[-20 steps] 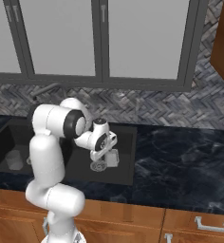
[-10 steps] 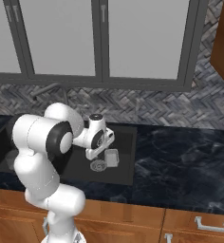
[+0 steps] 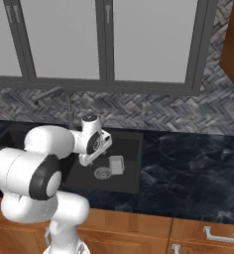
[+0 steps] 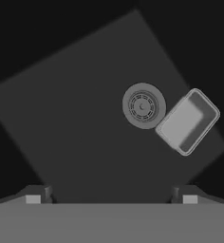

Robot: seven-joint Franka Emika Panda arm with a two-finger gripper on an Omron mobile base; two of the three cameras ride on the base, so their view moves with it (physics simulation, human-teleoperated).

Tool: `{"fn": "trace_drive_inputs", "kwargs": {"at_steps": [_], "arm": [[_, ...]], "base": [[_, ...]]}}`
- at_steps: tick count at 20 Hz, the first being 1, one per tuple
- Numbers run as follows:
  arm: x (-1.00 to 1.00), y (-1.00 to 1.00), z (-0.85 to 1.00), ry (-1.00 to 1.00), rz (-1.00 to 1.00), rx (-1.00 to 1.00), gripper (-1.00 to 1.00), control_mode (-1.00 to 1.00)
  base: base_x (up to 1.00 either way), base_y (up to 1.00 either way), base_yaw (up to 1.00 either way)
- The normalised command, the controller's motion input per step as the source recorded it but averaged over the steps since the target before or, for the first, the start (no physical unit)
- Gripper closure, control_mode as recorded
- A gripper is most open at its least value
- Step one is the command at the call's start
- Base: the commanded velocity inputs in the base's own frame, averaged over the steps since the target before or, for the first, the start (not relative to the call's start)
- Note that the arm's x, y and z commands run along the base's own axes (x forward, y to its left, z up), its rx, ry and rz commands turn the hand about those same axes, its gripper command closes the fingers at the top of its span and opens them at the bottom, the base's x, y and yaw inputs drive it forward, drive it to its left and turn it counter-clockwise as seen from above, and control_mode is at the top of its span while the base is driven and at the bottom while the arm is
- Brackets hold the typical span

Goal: Place the glass cup in the left basin and the tupperware in the right basin of the sink.

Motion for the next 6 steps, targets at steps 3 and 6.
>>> {"fn": "trace_drive_inputs", "kwargs": {"at_steps": [3, 6], "arm": [[-0.42, 0.24, 0.48, 0.00, 0.00, 0.00, -1.00, -1.00], [-0.50, 0.18, 0.48, 0.00, 0.00, 0.00, -1.00, -1.00]], "base": [[0.00, 0.00, 0.00], [0.00, 0.00, 0.00]]}}
